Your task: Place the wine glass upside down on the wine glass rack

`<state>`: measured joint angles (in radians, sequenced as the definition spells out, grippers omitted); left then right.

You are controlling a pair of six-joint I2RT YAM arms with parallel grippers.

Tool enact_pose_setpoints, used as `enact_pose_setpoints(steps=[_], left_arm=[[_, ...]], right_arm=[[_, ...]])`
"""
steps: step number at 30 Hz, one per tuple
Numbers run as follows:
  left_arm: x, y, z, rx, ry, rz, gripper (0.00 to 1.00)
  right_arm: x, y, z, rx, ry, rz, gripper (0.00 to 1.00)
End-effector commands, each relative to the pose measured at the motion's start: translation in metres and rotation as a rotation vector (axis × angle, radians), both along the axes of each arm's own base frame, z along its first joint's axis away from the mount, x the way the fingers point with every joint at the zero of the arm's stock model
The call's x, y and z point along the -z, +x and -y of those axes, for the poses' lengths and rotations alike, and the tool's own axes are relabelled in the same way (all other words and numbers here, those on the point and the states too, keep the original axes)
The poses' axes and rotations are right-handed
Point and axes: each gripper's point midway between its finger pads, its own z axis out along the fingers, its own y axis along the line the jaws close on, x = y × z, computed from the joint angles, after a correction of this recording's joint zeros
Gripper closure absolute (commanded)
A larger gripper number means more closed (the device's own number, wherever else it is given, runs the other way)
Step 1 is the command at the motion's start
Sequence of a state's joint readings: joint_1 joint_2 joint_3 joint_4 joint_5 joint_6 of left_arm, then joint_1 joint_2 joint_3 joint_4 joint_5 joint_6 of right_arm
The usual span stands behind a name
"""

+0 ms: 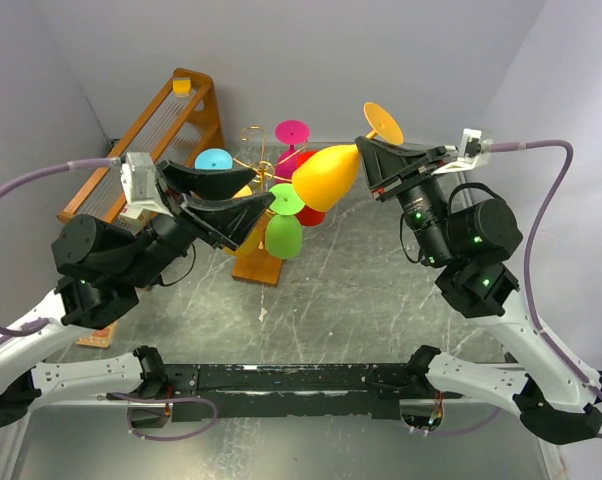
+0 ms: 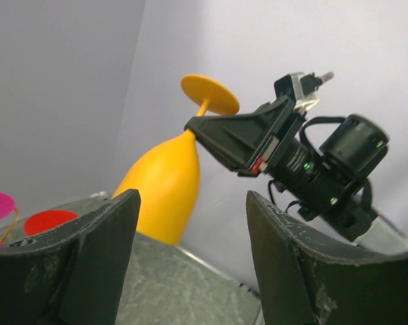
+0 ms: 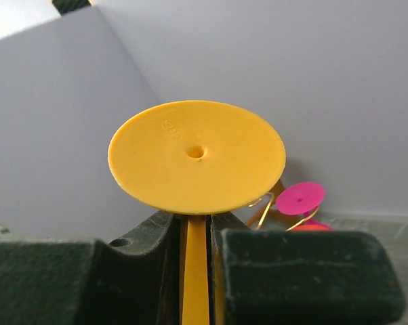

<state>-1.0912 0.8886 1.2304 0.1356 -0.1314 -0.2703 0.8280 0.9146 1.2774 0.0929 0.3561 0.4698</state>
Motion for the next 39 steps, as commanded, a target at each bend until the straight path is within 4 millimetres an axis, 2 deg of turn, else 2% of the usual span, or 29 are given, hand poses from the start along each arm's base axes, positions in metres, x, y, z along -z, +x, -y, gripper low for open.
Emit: enact_pose_setpoints(steps=[1, 4, 7, 17, 24, 28, 30, 31, 39], left_arm=[[-0.027, -0.011, 0.001, 0.090, -0.112, -0.086, 0.24], [-0.044, -0.024, 0.015, 0.192, -0.123, -0.055, 0.22], [-0.054, -0.029, 0.030, 0.261, -0.134, -0.070, 0.21], [-0.053, -0.011, 0.081, 0.342, -0.158, -0.211, 0.21], [-0.057, -0.015, 0.090, 0.407, -0.210, -0.234, 0.20], [-0.052, -0.011, 0.094, 0.408, -0.224, -0.284, 0.21], [-0.049, -0.008, 0.095, 0.404, -0.234, -0.303, 0.25], [-0.048, -0.007, 0.094, 0.400, -0.240, -0.305, 0.31], [-0.037, 0.003, 0.088, 0.339, -0.269, -0.324, 0.57]], right_arm=[[0.000, -0.007, -0.005, 0.006, -0.293, 0.119, 1.00], [-0.002, -0.011, -0.002, 0.016, -0.347, 0.154, 1.00], [-0.003, -0.015, 0.002, 0.030, -0.392, 0.201, 1.00], [-0.002, -0.043, -0.003, -0.028, -0.528, 0.423, 1.00], [0.002, -0.053, -0.008, -0.059, -0.581, 0.507, 1.00], [0.006, -0.060, -0.015, -0.101, -0.615, 0.550, 1.00], [0.009, -0.061, -0.018, -0.119, -0.640, 0.561, 1.00], [0.010, -0.062, -0.020, -0.130, -0.652, 0.568, 1.00], [0.027, -0.067, -0.031, -0.206, -0.755, 0.589, 1.00]])
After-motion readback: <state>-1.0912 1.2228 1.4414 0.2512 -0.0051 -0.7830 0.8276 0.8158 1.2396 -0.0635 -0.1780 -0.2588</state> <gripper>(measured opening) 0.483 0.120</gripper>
